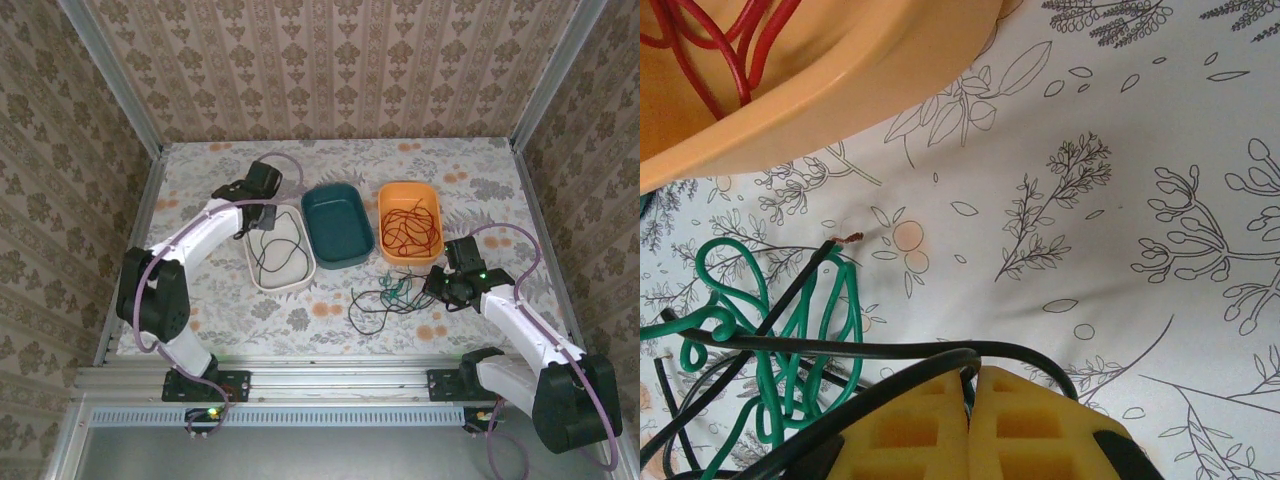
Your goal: Untangle the cables
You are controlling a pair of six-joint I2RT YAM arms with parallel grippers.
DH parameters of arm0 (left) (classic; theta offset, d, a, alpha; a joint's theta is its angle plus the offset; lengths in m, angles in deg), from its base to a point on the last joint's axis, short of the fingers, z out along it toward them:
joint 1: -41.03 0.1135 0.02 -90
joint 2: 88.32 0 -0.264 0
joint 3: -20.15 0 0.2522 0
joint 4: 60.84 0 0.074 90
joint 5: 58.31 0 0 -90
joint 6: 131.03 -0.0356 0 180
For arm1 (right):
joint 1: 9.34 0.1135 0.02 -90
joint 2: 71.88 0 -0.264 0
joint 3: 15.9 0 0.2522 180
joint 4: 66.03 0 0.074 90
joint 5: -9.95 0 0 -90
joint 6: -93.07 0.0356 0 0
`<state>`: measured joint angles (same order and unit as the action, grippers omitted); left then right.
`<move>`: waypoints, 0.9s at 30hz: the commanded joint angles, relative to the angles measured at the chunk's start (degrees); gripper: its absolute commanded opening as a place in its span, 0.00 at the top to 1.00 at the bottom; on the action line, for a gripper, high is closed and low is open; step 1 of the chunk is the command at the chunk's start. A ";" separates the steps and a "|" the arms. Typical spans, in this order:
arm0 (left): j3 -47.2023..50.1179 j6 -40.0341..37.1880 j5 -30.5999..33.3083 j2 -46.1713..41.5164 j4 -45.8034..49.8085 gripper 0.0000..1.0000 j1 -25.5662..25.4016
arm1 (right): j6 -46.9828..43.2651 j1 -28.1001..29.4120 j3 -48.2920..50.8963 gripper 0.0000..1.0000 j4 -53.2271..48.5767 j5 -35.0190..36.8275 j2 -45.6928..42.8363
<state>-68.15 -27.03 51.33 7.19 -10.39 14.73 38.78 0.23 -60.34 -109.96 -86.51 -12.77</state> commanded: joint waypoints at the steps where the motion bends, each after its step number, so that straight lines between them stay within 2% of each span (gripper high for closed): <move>1: -1.02 -1.07 0.96 2.08 0.75 0.53 0.96 | -1.25 -0.20 -0.83 1.00 -1.14 0.01 0.39; 7: -3.12 -3.75 3.72 6.62 -0.80 0.56 1.75 | -1.07 -0.17 -0.73 1.00 -1.03 0.20 0.13; 19: -5.70 -6.31 7.52 11.76 -3.52 0.72 1.96 | -0.37 -0.16 0.16 1.00 -1.38 0.44 -1.19; 27: -7.31 -8.88 8.31 14.67 -4.46 0.76 1.89 | 0.13 -0.16 0.35 1.00 -1.72 0.45 -1.85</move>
<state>-73.51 -33.74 58.15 20.28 -14.54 16.39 38.82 0.23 -60.34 -110.00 -86.51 -13.47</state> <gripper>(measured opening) 0.248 0.076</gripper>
